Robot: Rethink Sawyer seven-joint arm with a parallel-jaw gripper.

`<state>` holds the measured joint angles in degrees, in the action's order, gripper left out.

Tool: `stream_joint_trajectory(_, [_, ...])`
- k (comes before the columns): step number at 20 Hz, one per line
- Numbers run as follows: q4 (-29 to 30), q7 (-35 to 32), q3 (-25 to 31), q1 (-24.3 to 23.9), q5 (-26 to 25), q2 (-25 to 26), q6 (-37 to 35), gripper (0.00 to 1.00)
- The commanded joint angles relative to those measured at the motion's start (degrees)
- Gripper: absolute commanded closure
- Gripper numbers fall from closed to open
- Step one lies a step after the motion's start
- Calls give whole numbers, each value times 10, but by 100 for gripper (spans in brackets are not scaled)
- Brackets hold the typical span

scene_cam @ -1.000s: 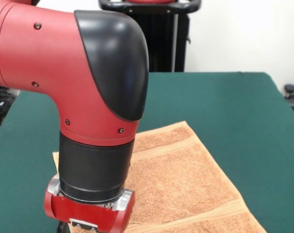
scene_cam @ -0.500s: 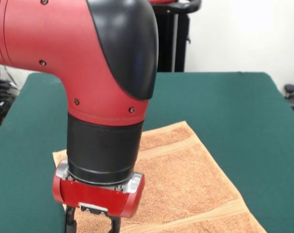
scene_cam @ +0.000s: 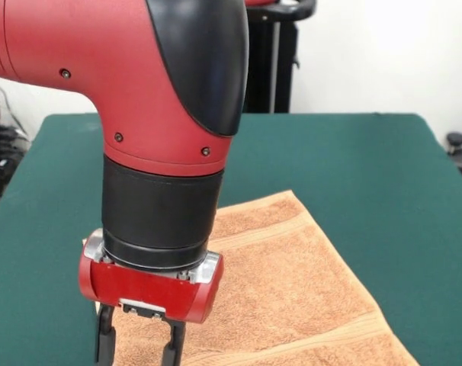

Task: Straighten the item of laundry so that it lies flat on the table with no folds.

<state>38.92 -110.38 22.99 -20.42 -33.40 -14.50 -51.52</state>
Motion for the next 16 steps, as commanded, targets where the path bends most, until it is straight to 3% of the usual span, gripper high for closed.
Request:
stream_joint_trajectory(1, [111, 76, 3, 7, 12, 7, -9, 0])
stream_joint_trajectory(16, [158, 43, 1, -6, 11, 11, 43, 0])
